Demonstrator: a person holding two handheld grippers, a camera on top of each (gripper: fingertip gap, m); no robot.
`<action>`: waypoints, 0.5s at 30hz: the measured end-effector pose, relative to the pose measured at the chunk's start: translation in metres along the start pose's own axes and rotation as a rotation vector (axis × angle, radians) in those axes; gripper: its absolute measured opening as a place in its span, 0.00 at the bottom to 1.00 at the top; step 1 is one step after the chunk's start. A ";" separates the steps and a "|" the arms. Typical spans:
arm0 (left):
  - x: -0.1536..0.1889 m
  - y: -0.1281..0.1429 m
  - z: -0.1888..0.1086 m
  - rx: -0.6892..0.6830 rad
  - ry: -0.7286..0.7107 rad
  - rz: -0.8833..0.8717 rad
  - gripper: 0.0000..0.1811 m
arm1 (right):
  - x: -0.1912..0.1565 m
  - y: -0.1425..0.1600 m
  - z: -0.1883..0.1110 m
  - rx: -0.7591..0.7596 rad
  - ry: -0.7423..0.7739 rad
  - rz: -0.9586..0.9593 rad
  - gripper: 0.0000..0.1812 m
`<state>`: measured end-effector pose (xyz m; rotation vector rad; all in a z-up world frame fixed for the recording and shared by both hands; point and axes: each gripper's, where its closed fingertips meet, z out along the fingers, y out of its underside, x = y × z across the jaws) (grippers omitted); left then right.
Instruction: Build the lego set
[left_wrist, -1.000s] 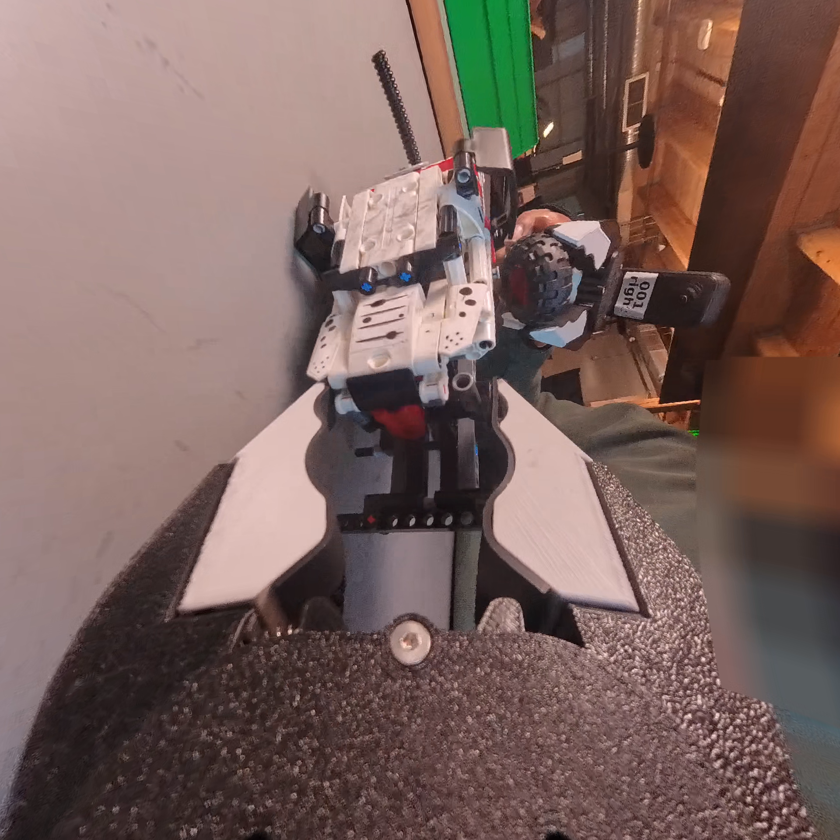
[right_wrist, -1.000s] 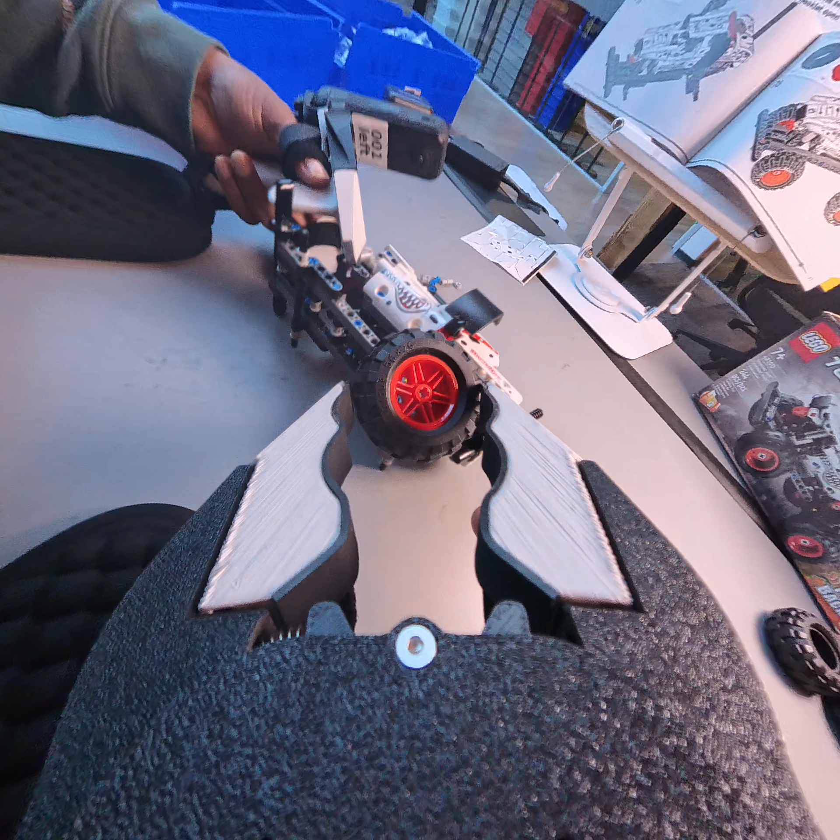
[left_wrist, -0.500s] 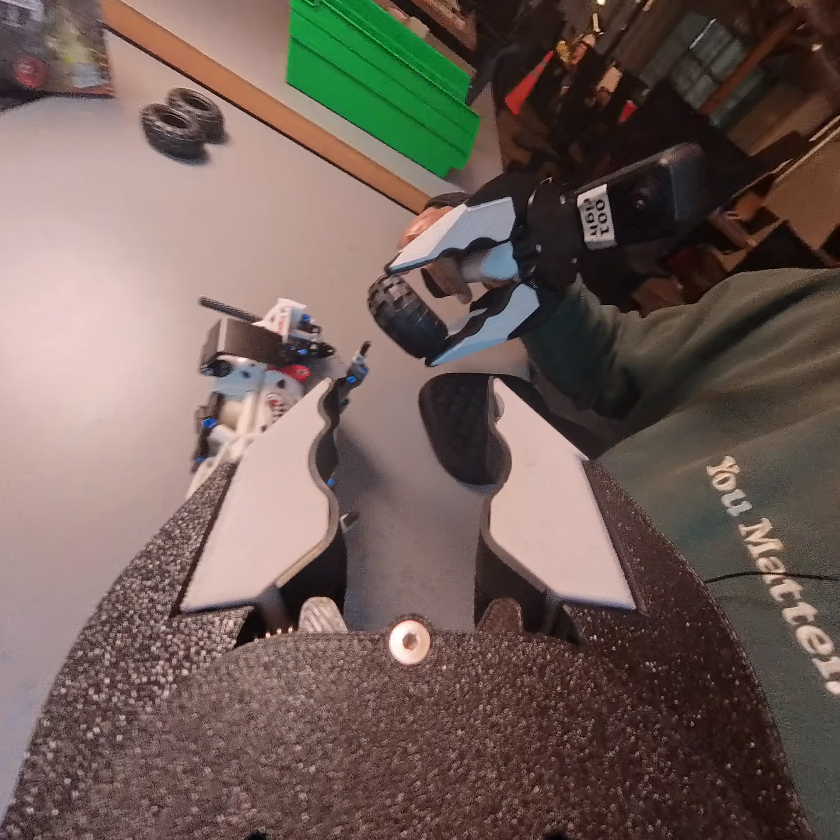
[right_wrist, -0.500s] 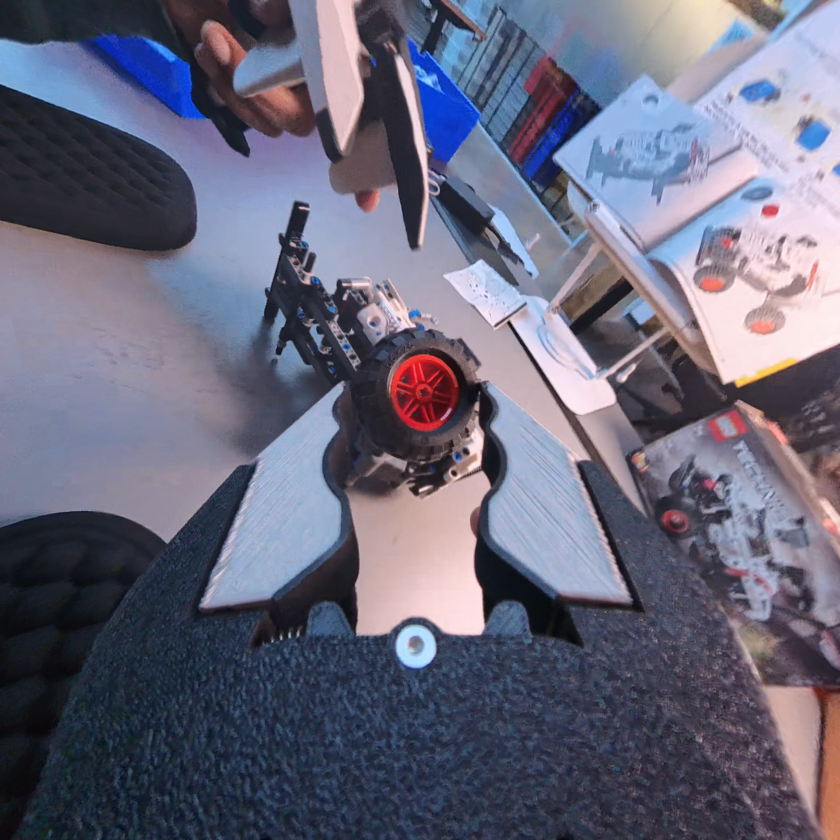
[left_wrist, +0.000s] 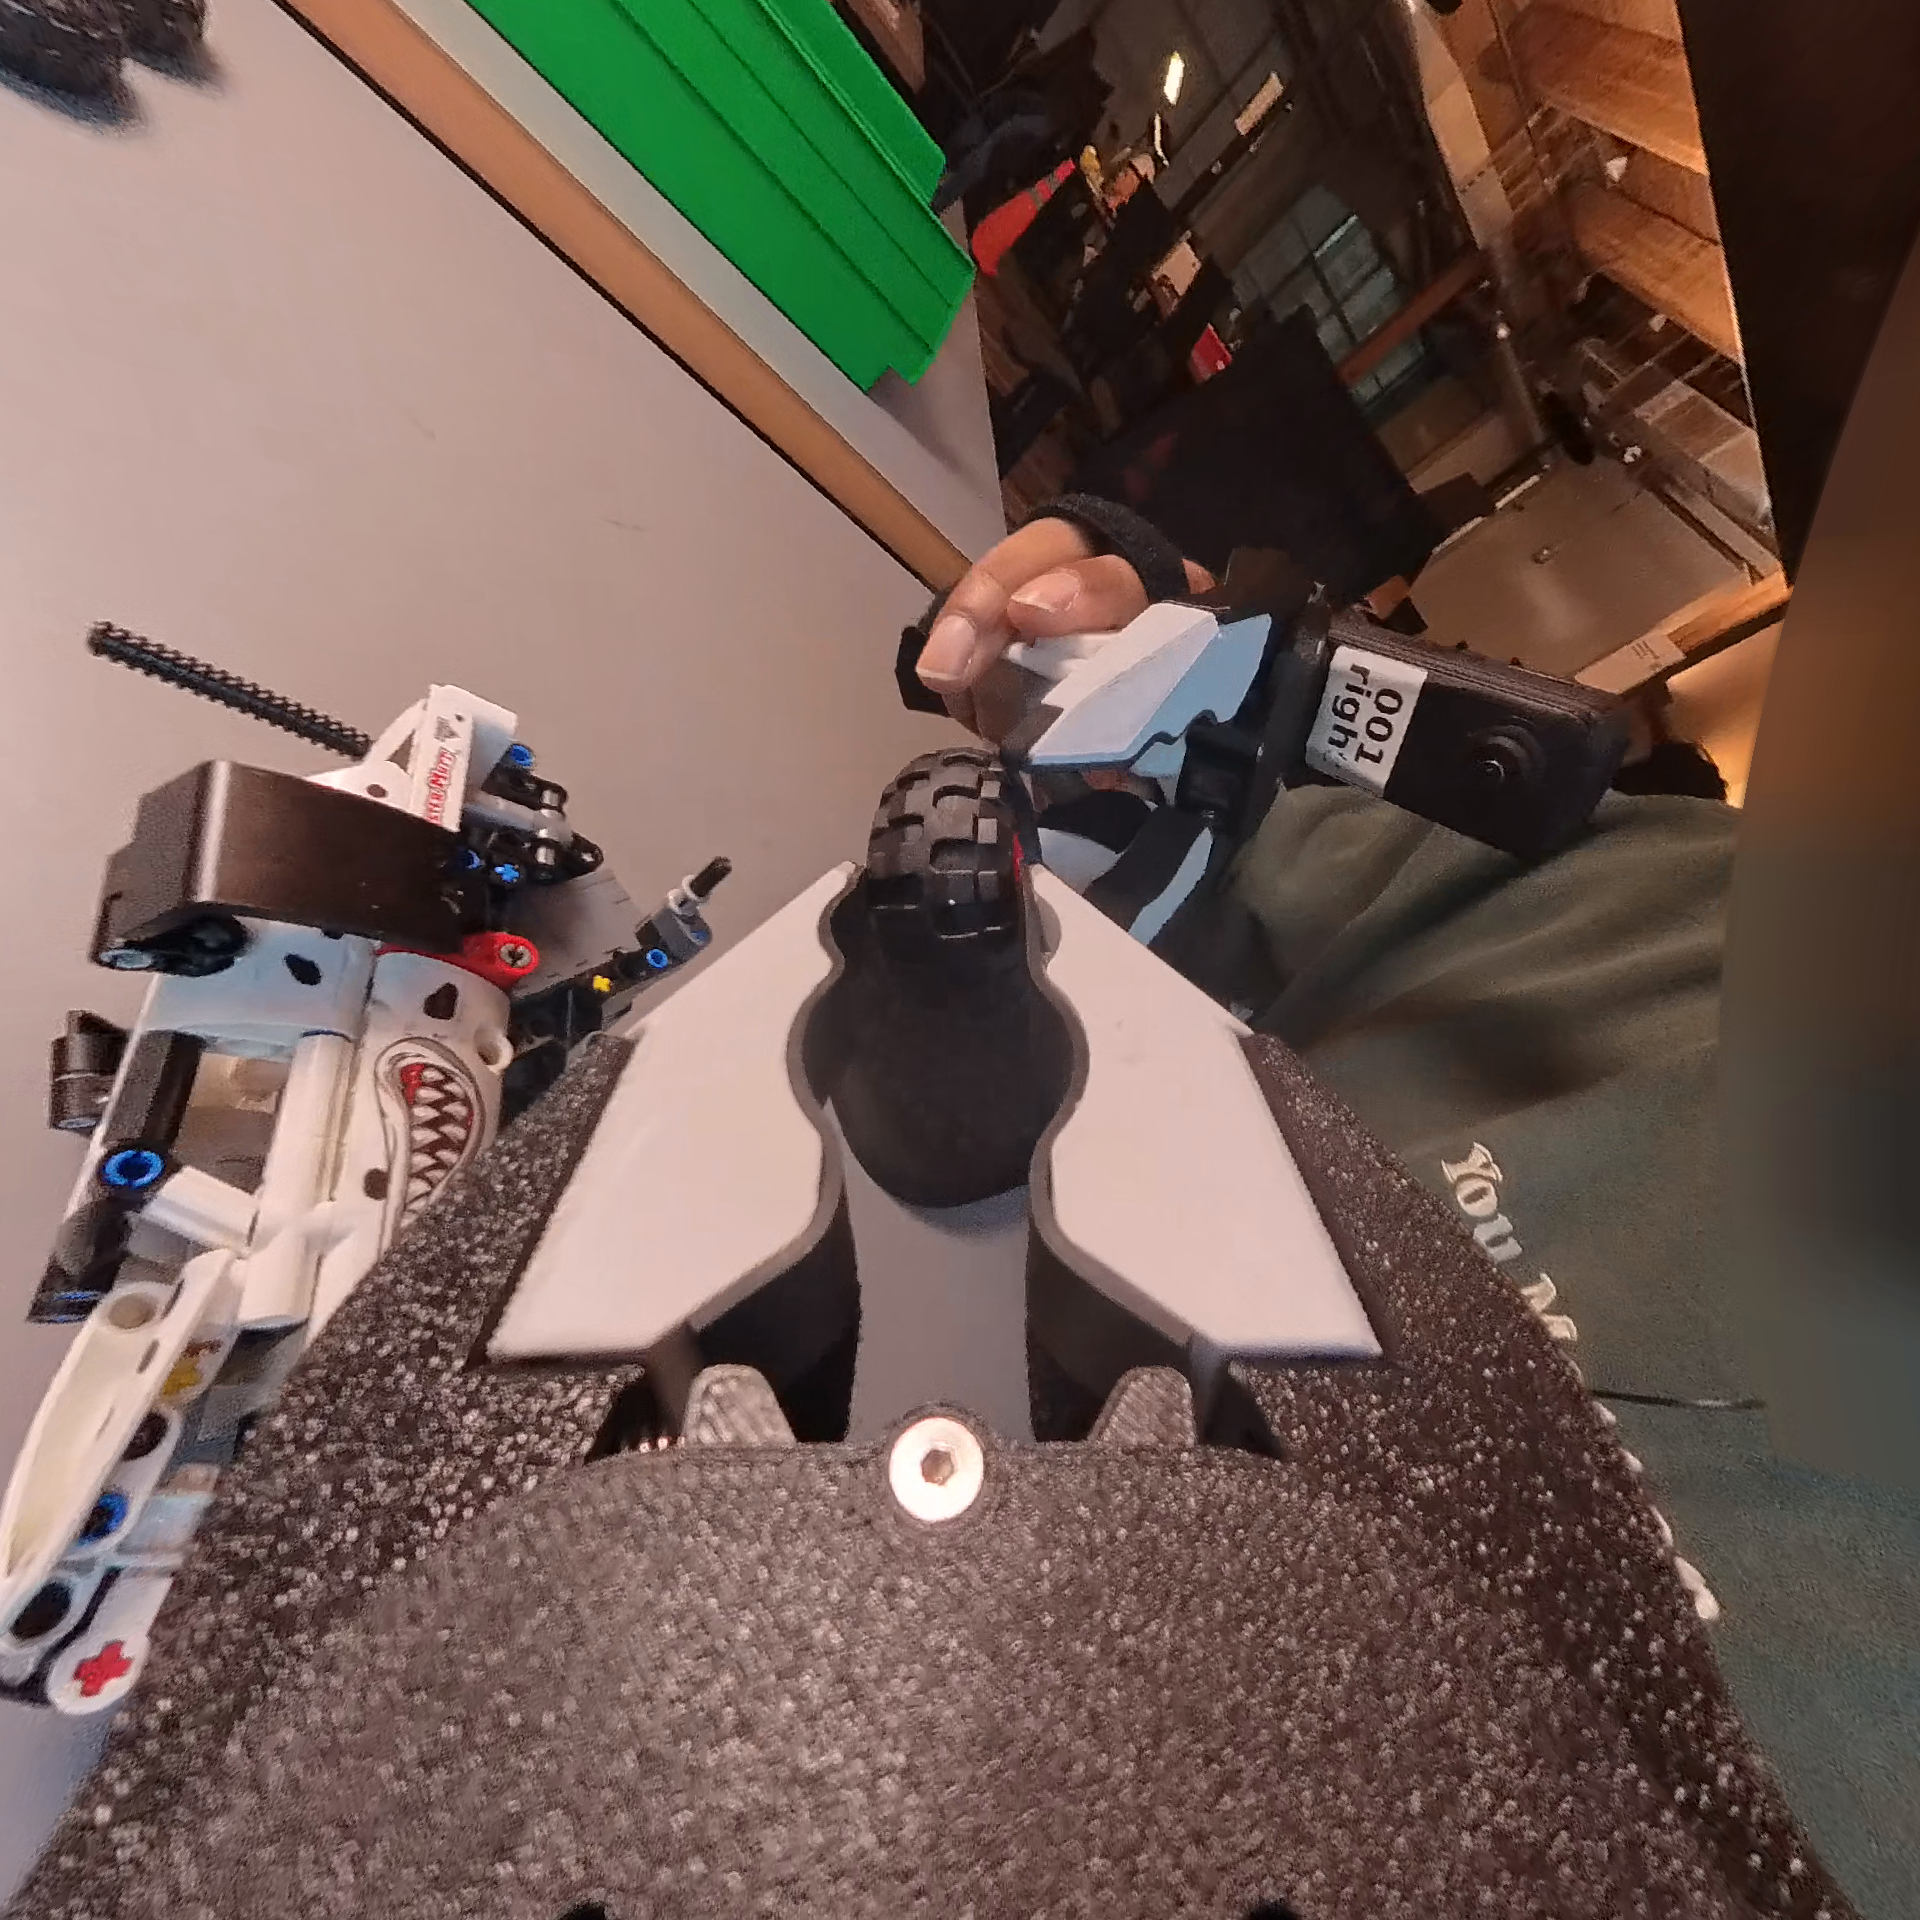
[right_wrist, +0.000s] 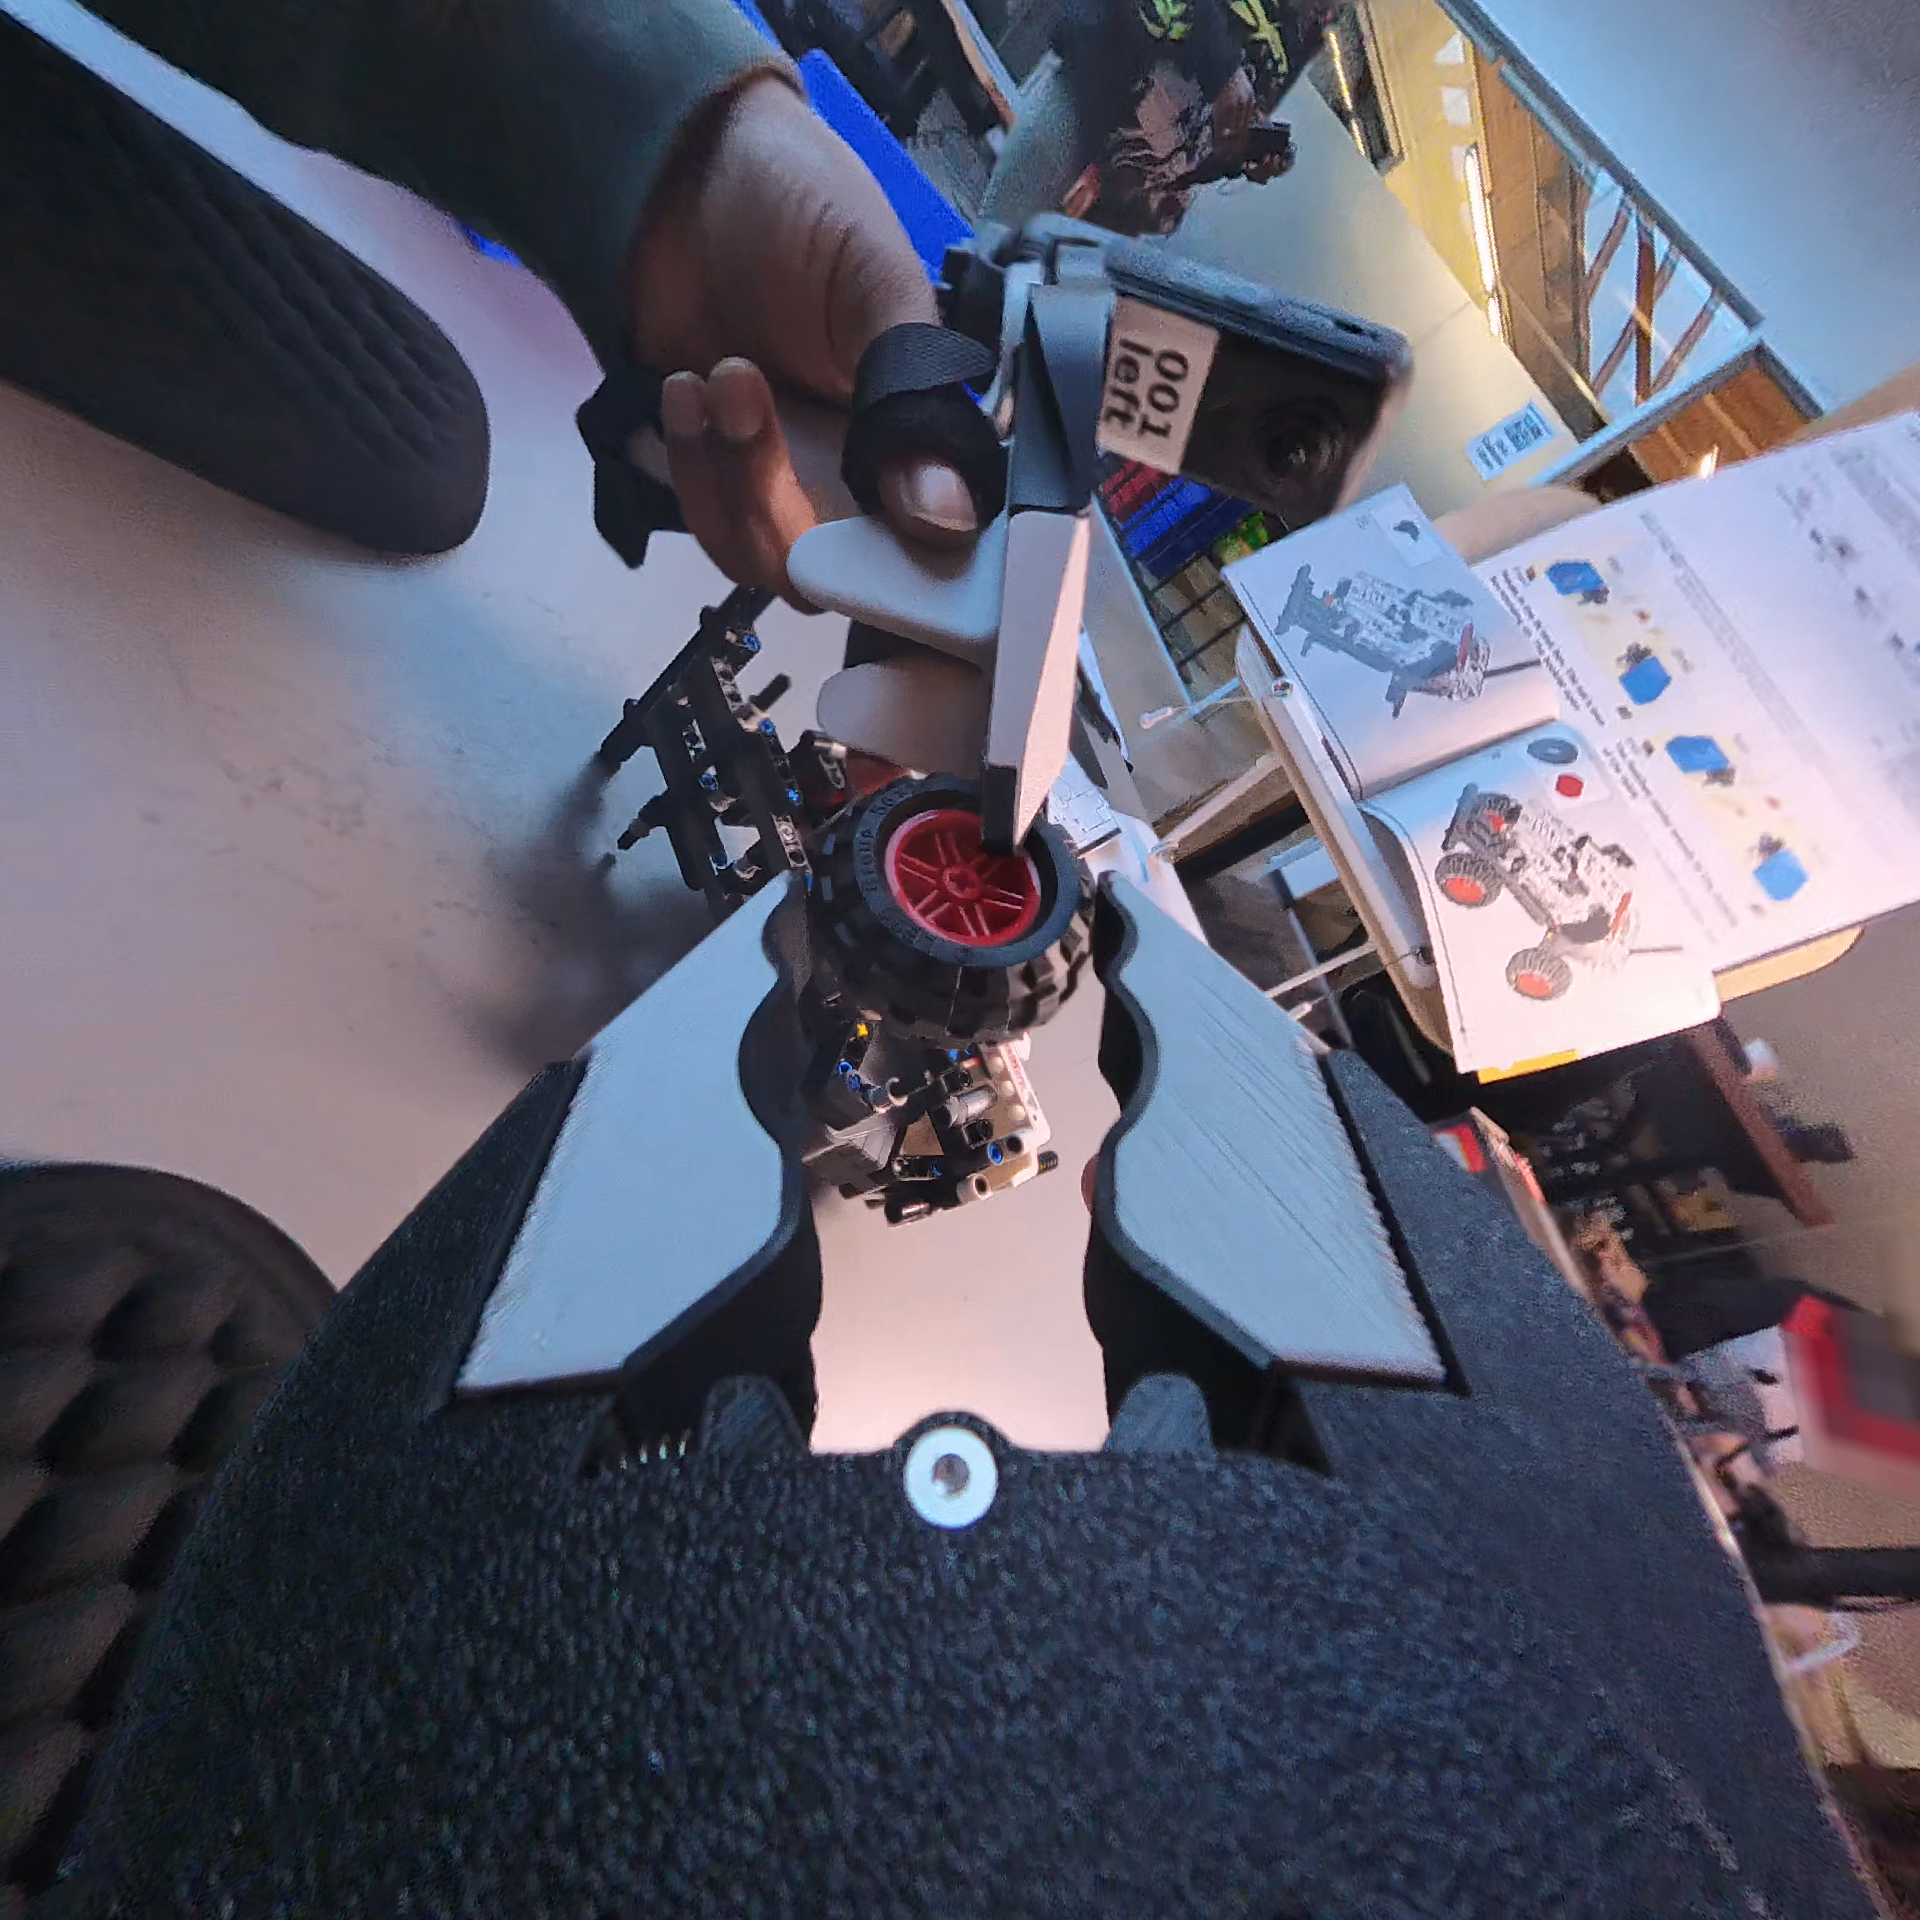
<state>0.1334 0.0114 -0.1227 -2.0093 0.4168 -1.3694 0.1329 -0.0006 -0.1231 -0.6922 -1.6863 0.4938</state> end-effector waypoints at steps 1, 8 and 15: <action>-0.001 -0.005 -0.002 0.025 -0.020 -0.011 0.14 | 0.005 0.001 0.000 0.002 0.014 0.046 0.31; -0.006 -0.045 -0.013 0.144 -0.094 -0.030 0.14 | 0.039 0.005 0.005 -0.041 0.131 0.240 0.41; -0.014 -0.045 0.002 0.120 -0.077 -0.093 0.15 | 0.052 0.023 0.015 -0.103 0.183 0.175 0.32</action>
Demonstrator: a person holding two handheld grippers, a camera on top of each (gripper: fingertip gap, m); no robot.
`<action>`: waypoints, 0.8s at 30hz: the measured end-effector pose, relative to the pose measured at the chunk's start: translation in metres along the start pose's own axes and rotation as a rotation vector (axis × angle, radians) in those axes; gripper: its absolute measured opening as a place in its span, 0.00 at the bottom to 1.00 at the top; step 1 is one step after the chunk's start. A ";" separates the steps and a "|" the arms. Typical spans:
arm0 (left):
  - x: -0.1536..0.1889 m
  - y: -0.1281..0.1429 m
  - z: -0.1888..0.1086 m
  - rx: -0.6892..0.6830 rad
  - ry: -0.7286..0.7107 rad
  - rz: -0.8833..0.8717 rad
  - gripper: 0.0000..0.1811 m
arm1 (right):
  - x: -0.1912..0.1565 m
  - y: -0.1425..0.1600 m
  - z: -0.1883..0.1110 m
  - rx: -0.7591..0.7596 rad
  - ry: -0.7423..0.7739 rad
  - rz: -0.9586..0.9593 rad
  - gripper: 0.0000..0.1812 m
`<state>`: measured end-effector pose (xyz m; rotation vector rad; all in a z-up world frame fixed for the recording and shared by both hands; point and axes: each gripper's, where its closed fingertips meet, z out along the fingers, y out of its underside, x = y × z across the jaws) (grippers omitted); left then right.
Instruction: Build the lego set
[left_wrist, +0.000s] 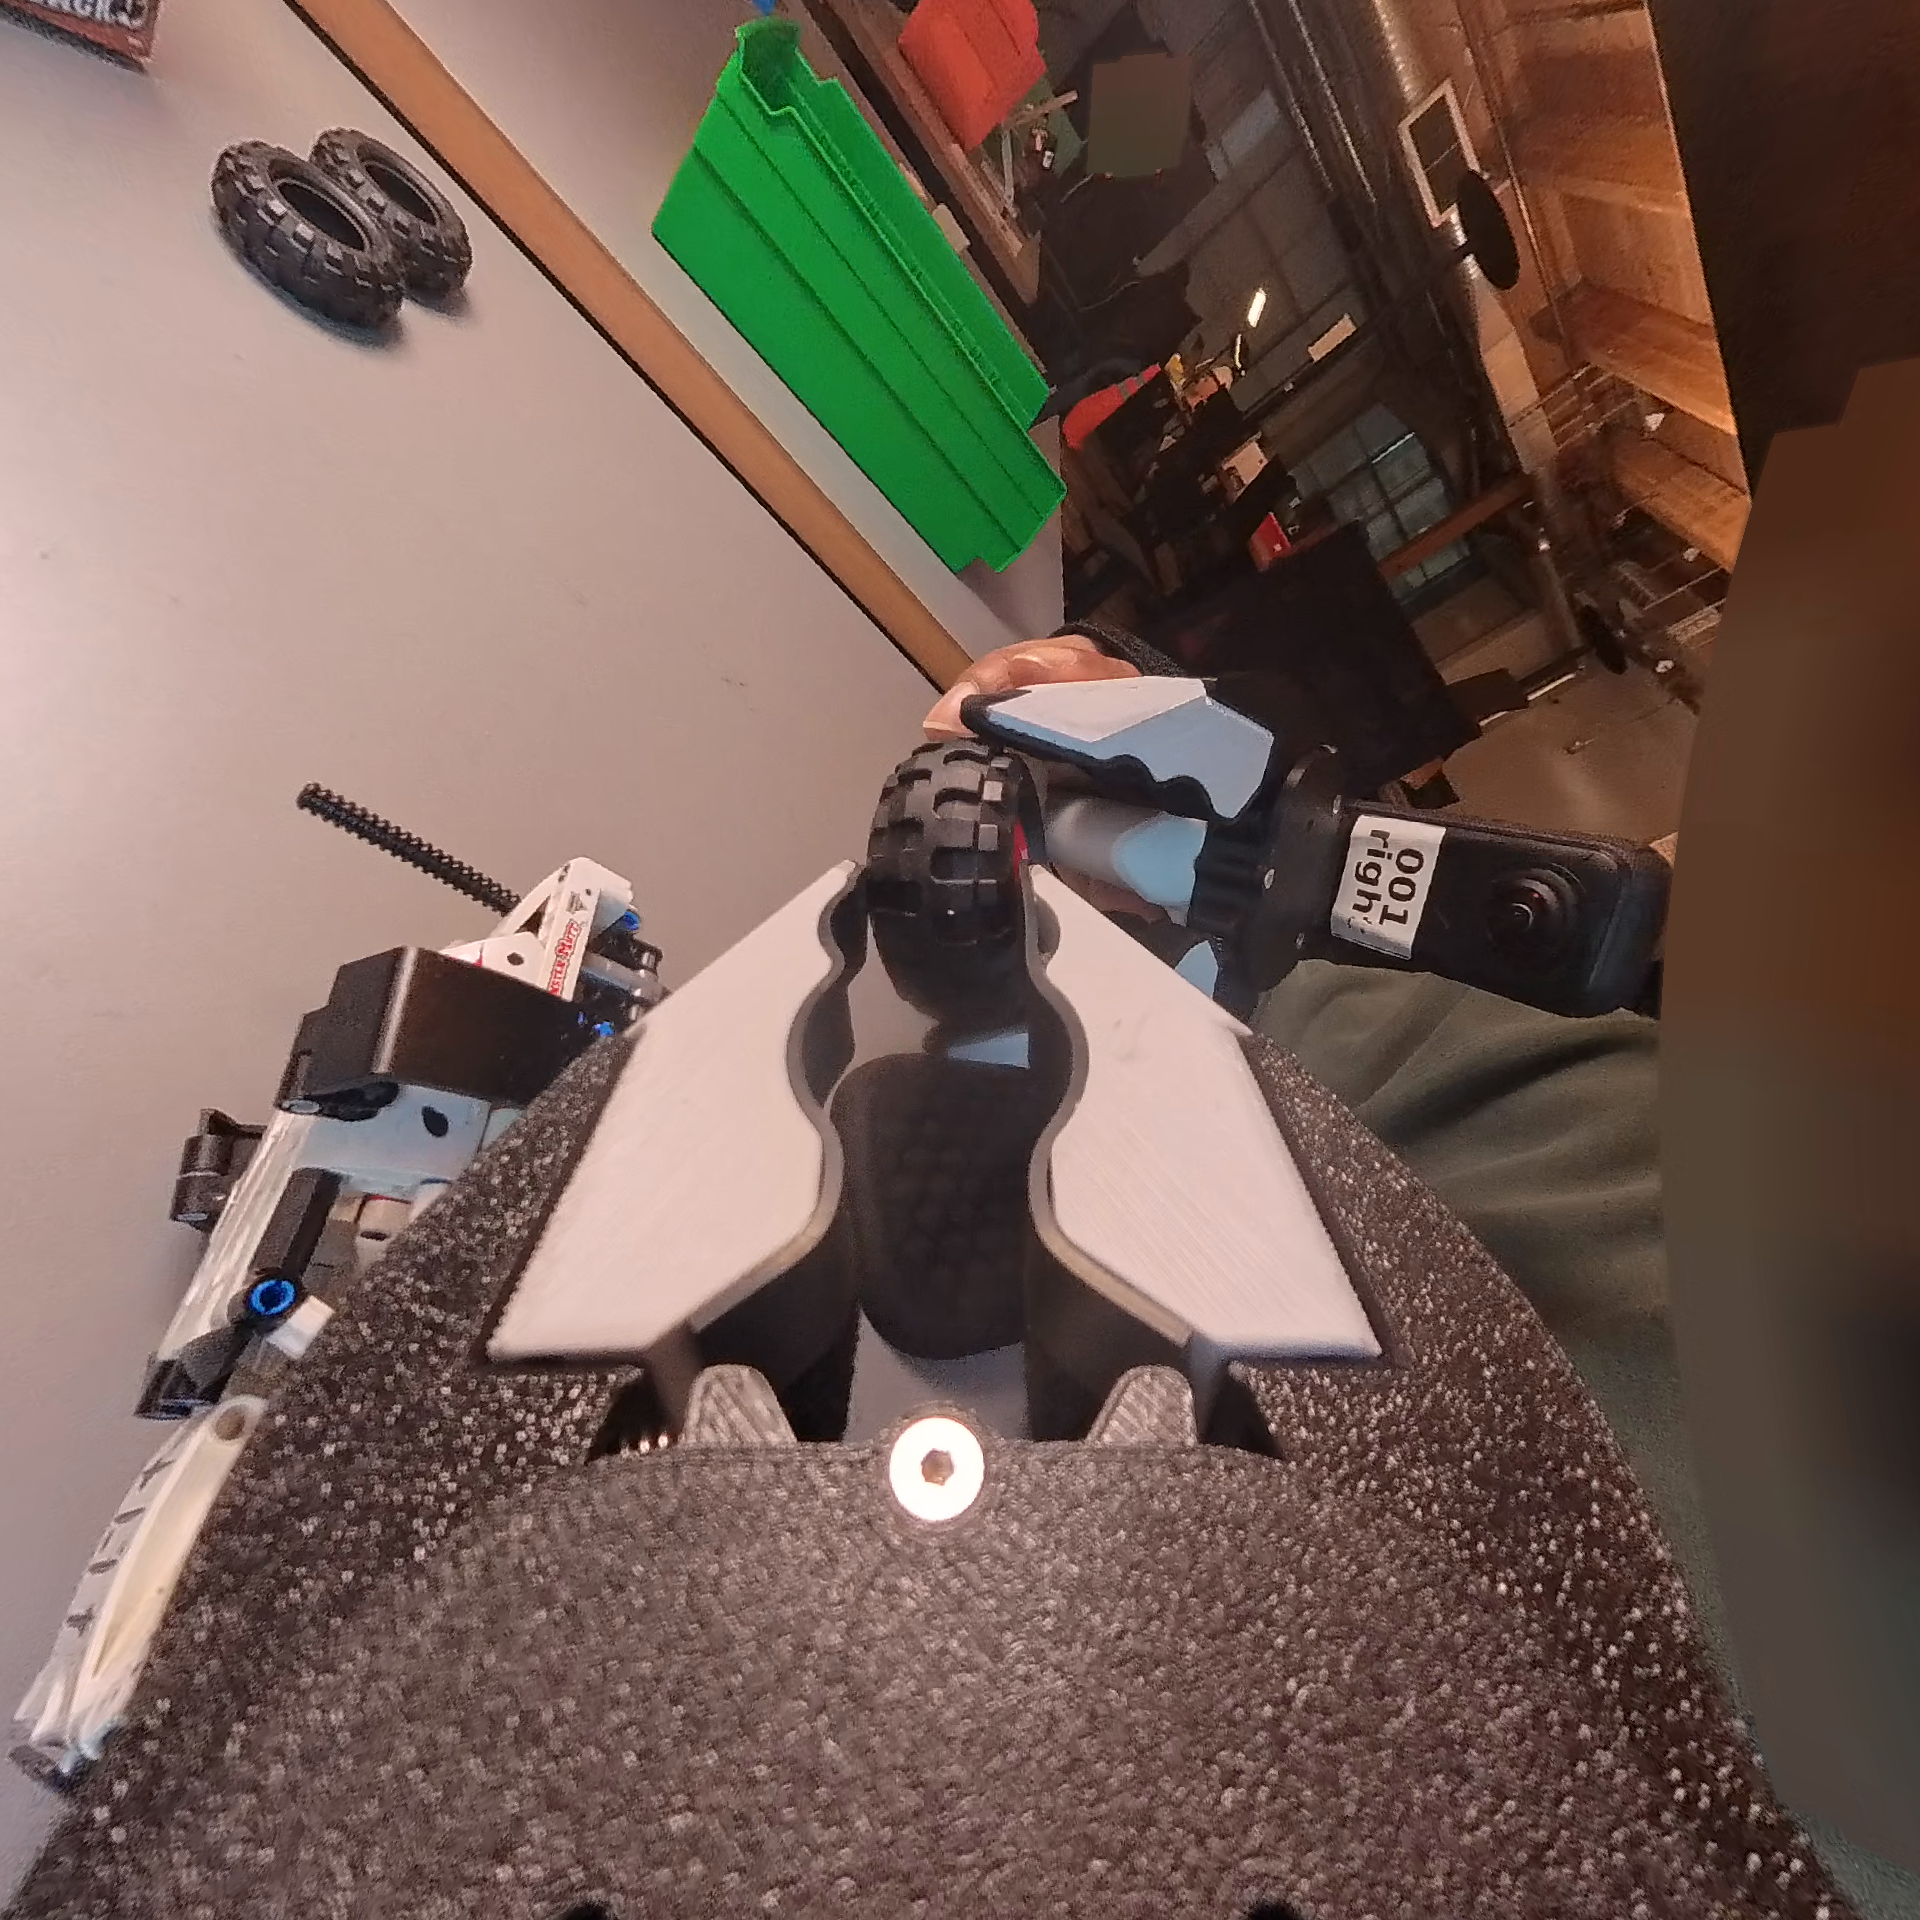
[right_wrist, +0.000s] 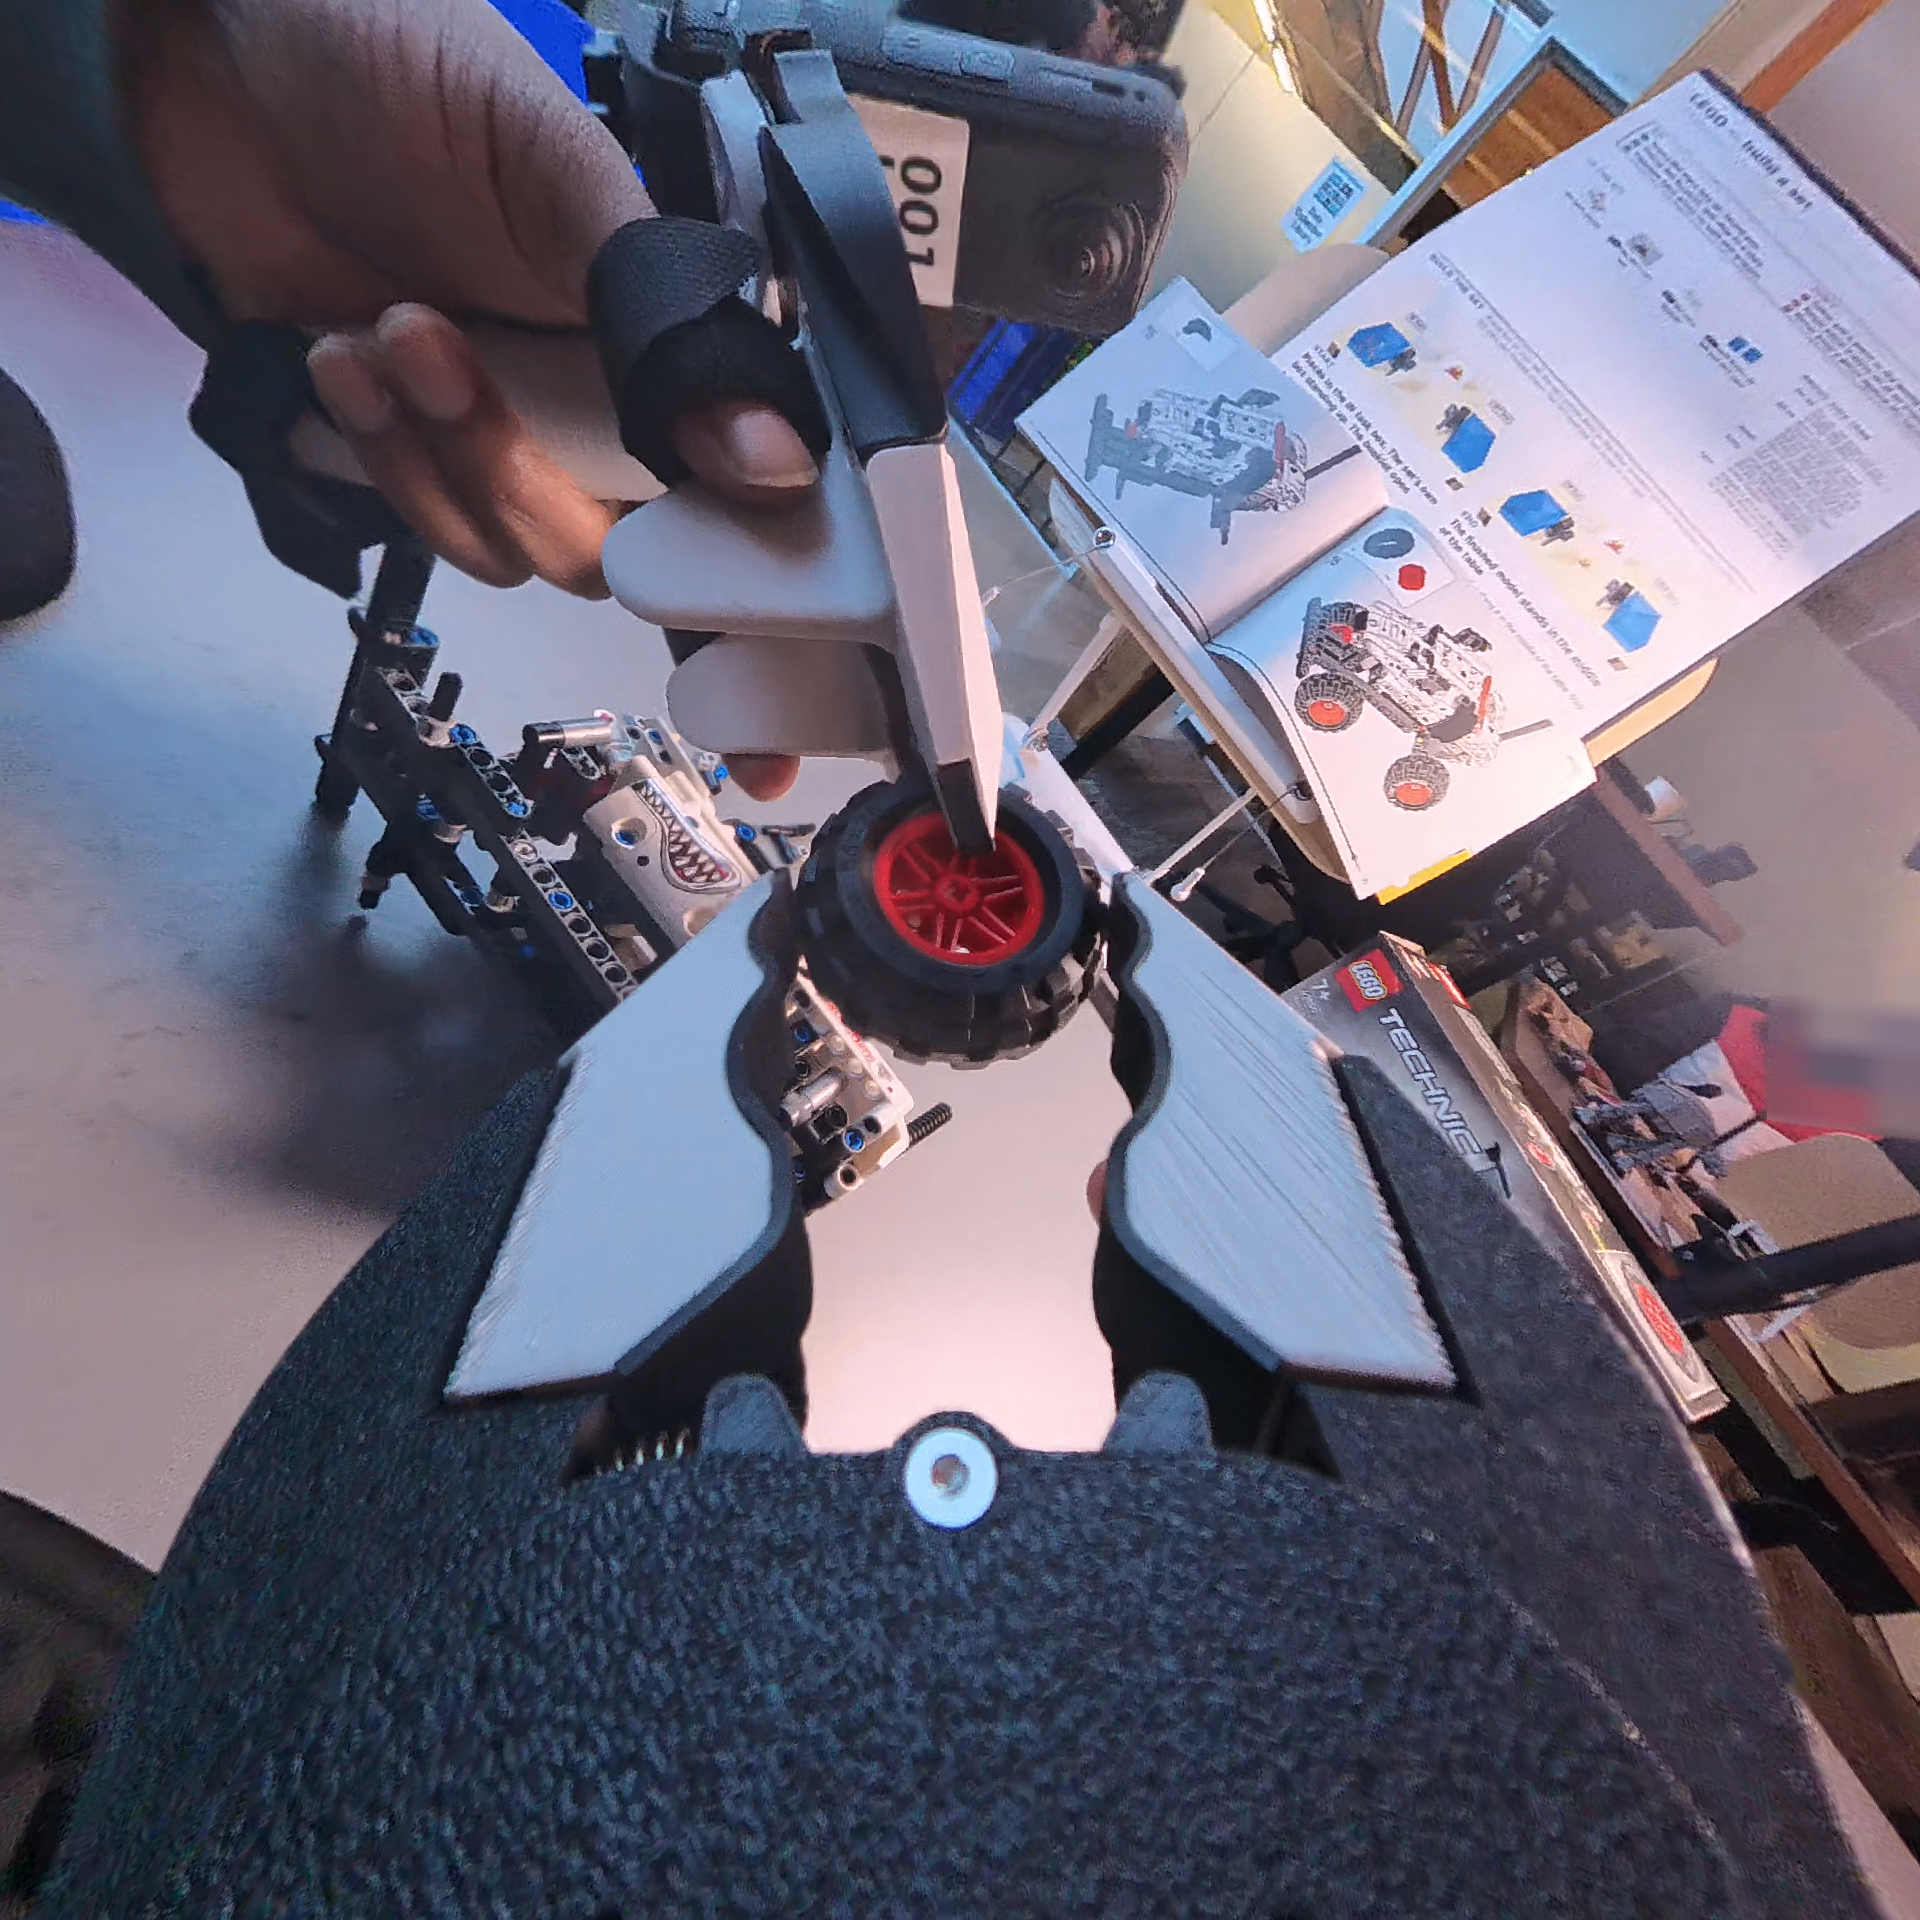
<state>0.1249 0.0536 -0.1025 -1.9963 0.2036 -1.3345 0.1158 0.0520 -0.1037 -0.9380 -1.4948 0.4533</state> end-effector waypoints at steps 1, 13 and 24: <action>-0.001 0.001 0.000 -0.002 0.003 -0.011 0.15 | -0.002 0.001 0.000 0.002 -0.012 -0.002 0.32; -0.004 0.016 -0.003 -0.153 0.013 0.035 0.16 | -0.020 0.015 0.003 0.023 -0.162 0.044 0.33; -0.081 0.015 -0.070 -0.383 -0.243 0.450 0.52 | -0.053 0.044 0.004 -0.110 -0.315 0.344 0.33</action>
